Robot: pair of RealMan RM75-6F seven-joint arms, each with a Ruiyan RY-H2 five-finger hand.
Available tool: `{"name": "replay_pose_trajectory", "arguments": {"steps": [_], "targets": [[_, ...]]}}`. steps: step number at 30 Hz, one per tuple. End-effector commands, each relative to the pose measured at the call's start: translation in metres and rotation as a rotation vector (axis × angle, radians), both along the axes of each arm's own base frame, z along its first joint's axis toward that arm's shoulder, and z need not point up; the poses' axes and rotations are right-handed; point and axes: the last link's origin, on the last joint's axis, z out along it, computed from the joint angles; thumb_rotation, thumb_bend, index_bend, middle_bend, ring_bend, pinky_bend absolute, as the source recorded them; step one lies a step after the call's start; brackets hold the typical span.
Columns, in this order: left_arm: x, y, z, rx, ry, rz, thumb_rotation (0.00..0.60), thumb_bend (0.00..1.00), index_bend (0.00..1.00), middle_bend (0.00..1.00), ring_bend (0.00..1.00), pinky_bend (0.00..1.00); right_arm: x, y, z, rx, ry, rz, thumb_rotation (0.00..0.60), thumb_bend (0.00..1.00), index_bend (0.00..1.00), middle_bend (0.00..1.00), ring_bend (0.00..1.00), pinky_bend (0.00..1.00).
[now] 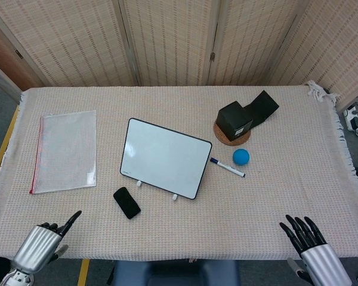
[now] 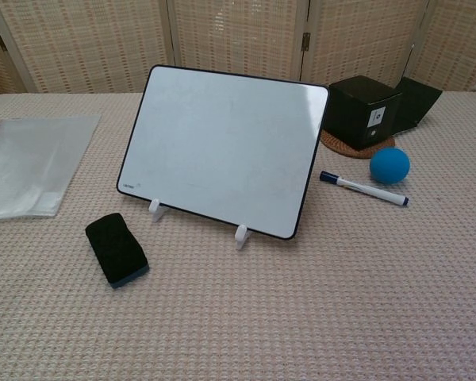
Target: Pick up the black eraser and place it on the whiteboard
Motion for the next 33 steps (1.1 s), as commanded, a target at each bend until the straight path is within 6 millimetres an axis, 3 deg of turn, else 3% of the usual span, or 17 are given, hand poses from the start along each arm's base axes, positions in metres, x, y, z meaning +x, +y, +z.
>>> {"name": "replay_pose_trajectory", "arguments": {"steps": [1,5,12,33], "targets": [[0.027,0.028,-0.014,0.021,0.109,-0.084,0.6,0.24,0.21,1.0,0.98,1.0,0.0,-0.002,-0.001,0.006,0.003,-0.003,0.6,0.33,0.0,0.0,0.0,0.0],[0.033,0.049,-0.025,0.001,0.154,-0.117,0.6,0.24,0.29,1.0,1.0,1.0,-0.001,-0.004,0.0,0.0,-0.001,-0.011,0.6,0.34,0.0,0.0,0.0,0.0],[0.045,0.076,-0.046,-0.015,0.275,-0.198,0.6,0.24,0.31,1.0,1.0,1.0,-0.004,-0.012,0.003,-0.016,-0.008,-0.041,0.6,0.33,0.0,0.0,0.0,0.0],[0.082,0.112,-0.088,-0.19,0.306,-0.202,0.6,0.23,0.29,1.0,1.0,1.0,-0.014,-0.036,0.002,-0.024,-0.001,-0.14,0.6,0.33,0.0,0.0,0.0,0.0]]}}
